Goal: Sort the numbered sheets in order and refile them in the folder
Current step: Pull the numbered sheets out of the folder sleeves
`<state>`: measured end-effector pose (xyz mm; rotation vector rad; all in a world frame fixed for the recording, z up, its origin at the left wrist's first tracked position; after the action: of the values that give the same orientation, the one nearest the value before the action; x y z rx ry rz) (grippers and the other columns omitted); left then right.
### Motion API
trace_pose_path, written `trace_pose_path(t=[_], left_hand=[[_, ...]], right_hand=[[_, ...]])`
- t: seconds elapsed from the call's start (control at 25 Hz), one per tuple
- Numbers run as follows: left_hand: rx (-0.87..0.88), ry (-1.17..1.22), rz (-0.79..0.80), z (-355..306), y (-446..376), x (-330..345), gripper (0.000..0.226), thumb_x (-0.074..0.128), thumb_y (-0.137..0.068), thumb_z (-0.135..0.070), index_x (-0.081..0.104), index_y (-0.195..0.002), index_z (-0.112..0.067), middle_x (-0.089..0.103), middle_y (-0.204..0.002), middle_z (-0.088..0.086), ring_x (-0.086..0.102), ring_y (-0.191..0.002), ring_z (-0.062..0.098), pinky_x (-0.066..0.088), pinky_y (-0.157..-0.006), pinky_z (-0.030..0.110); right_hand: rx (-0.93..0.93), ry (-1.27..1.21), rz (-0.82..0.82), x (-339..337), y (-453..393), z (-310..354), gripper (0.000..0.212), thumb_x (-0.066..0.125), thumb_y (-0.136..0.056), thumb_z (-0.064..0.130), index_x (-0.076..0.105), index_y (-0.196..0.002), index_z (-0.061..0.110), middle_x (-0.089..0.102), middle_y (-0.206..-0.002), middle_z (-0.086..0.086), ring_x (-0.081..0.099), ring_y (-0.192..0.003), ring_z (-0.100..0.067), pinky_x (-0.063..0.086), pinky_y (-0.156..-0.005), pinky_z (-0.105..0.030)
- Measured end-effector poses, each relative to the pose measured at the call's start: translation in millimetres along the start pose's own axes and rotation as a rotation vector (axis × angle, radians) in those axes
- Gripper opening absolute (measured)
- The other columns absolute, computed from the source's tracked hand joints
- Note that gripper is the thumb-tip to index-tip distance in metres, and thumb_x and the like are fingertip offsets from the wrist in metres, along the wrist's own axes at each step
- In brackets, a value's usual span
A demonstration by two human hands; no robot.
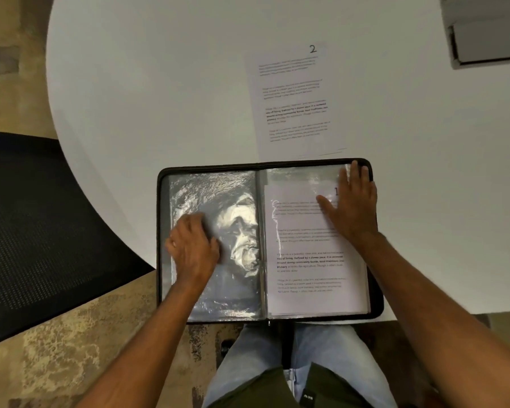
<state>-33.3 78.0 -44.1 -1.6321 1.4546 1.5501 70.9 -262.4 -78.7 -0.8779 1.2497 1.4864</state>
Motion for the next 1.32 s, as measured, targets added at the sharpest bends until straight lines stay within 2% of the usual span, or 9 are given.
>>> trace_pose_path(t=[0.16,0.44,0.56,0.72,0.76,0.84,0.96,1.12,1.32], left_hand=[[0.311,0.030,0.131,-55.8,-14.2,13.8,0.053,0.072,-0.088,-0.027,0.052,-0.137,-0.019,0.045,-0.138,0.007,0.042,-0.126,0.027,0.030,-0.105,0.046],[0.526,0.043,0.185,-152.4,-76.6,17.5,0.057,0.064,-0.096,-0.033,0.045,-0.148,-0.019,0.046,-0.146,0.009,0.041,-0.132,0.030,0.036,-0.107,0.048],[0.565,-0.053,0.190,-176.2,-95.7,13.3,0.038,0.058,-0.099,-0.033,0.057,-0.137,-0.027,0.059,-0.132,0.001,0.050,-0.122,0.026,0.031,-0.101,0.045],[0.566,0.023,0.263,-188.7,-104.3,8.9,0.022,0.054,-0.099,-0.023,0.073,-0.109,-0.028,0.071,-0.109,-0.008,0.060,-0.101,0.016,0.024,-0.095,0.041],[0.553,0.055,0.284,-188.0,-105.0,7.4,0.023,0.054,-0.098,-0.019,0.074,-0.105,-0.028,0.072,-0.107,-0.011,0.059,-0.099,0.012,0.022,-0.095,0.039],[0.521,0.077,0.328,-189.3,-109.0,6.4,0.030,0.056,-0.093,-0.006,0.075,-0.097,-0.029,0.072,-0.104,-0.014,0.057,-0.097,0.007,0.020,-0.096,0.035],[0.534,0.035,0.378,-190.3,-114.9,8.2,0.039,0.058,-0.087,0.004,0.076,-0.083,-0.031,0.071,-0.101,-0.011,0.060,-0.100,0.010,0.024,-0.099,0.035],[0.562,0.054,0.417,-198.6,-122.3,11.7,0.033,0.062,-0.094,-0.004,0.080,-0.093,-0.031,0.075,-0.111,-0.009,0.065,-0.109,0.016,0.034,-0.110,0.046],[0.613,0.007,0.559,-209.9,-127.8,18.1,0.013,0.069,-0.097,-0.027,0.078,-0.106,-0.030,0.074,-0.113,-0.011,0.066,-0.105,0.013,0.041,-0.107,0.047]], right_hand=[[-0.052,0.023,-0.029,5.1,0.7,-0.3,0.074,0.048,-0.102,0.053,0.029,-0.160,0.013,0.010,-0.171,-0.016,0.004,-0.158,-0.036,0.011,-0.126,-0.055],[-0.131,-0.166,-0.180,-5.7,8.6,-1.0,0.031,0.071,-0.094,0.027,0.073,-0.125,0.022,0.048,-0.154,-0.012,0.044,-0.140,-0.036,0.037,-0.113,-0.055],[-0.087,-0.361,-0.141,-12.2,13.8,-0.2,0.031,0.068,-0.097,0.032,0.072,-0.128,0.026,0.050,-0.153,-0.003,0.049,-0.137,-0.025,0.042,-0.112,-0.046],[0.011,-0.634,-0.136,-27.7,22.5,-2.7,0.054,0.064,-0.100,0.027,0.047,-0.152,0.025,0.045,-0.152,0.000,0.043,-0.134,-0.005,0.035,-0.106,-0.009],[0.039,-0.703,-0.140,-31.4,24.1,-2.7,0.058,0.064,-0.100,0.024,0.043,-0.154,0.025,0.047,-0.149,0.001,0.046,-0.131,-0.004,0.036,-0.104,-0.006],[0.128,-0.815,-0.111,-38.1,25.4,-5.9,0.057,0.063,-0.101,0.019,0.042,-0.153,0.028,0.055,-0.139,0.004,0.058,-0.117,-0.005,0.047,-0.093,-0.009],[0.270,-0.919,-0.036,-44.1,27.9,-8.2,0.045,0.056,-0.103,0.012,0.052,-0.144,0.027,0.064,-0.118,0.004,0.063,-0.091,0.007,0.047,-0.070,-0.003],[0.334,-1.062,-0.051,-44.7,30.3,-8.6,0.035,0.051,-0.103,0.002,0.061,-0.133,0.019,0.065,-0.103,0.011,0.062,-0.086,0.016,0.046,-0.070,-0.003],[0.356,-1.170,-0.044,-42.6,25.9,-2.8,0.034,0.049,-0.103,-0.003,0.065,-0.126,0.017,0.067,-0.109,0.008,0.063,-0.090,0.011,0.047,-0.075,-0.007]])
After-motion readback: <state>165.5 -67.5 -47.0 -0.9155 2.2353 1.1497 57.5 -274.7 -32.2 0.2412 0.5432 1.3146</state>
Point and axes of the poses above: each hand's wrist, its own y-axis away from the middle knuckle, its own x-axis out of the palm, z = x × y, the point moved 2 cm from there along -y, towards the middle knuckle
